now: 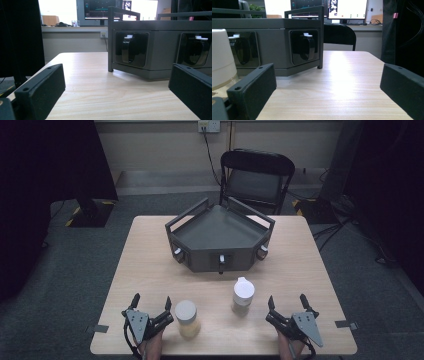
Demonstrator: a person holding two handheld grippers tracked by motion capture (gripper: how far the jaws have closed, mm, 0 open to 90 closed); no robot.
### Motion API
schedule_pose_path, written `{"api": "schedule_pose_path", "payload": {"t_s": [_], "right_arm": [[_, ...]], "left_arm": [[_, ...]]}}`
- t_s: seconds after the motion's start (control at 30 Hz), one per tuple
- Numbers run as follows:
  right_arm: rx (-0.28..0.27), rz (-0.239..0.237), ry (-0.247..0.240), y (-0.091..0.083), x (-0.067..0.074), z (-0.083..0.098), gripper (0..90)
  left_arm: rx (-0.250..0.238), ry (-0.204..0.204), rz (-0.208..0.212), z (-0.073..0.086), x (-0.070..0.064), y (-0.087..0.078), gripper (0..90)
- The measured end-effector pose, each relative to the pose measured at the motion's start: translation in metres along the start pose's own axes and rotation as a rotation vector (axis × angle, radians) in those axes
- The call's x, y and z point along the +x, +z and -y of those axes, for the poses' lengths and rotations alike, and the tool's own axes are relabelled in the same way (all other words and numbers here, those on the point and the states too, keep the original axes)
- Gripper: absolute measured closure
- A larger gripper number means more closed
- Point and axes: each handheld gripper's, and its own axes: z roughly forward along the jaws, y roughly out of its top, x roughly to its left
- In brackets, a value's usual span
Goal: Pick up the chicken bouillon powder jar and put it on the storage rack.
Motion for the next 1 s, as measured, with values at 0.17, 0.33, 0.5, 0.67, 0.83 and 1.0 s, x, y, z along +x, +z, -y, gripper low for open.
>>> {"api": "schedule_pose_path", "payload": {"t_s": [0.17,0.33,0.5,0.67,0.83,1.0], "right_arm": [[-0.002,-0.007,0.001,-0.0002,-0.0014,0.0004,0.0],[-0.005,-0.006,-0.004,-0.0003,-0.0006,0.0008,0.0],[-0.013,-0.006,-0.004,-0.0010,-0.0005,0.0023,0.0],[-0.015,-0.008,-0.004,-0.0012,-0.0009,0.0026,0.0],[-0.017,-0.008,-0.005,-0.0015,-0.0008,0.0030,0.0],[-0.020,-0.008,-0.006,-0.0017,-0.0008,0.0035,0.0]], "left_arm": [[0.004,-0.007,0.008,-0.0008,0.0018,0.0006,0.2],[-0.003,0.002,0.005,0.0004,0.0011,-0.0003,0.1],[-0.003,0.002,0.011,0.0004,0.0020,-0.0007,0.1],[-0.001,-0.004,0.012,0.0001,0.0025,-0.0010,0.0],[0.004,-0.021,0.014,-0.0009,0.0044,-0.0004,0.0],[0.005,-0.030,0.014,-0.0020,0.0054,-0.0005,0.0]]}}
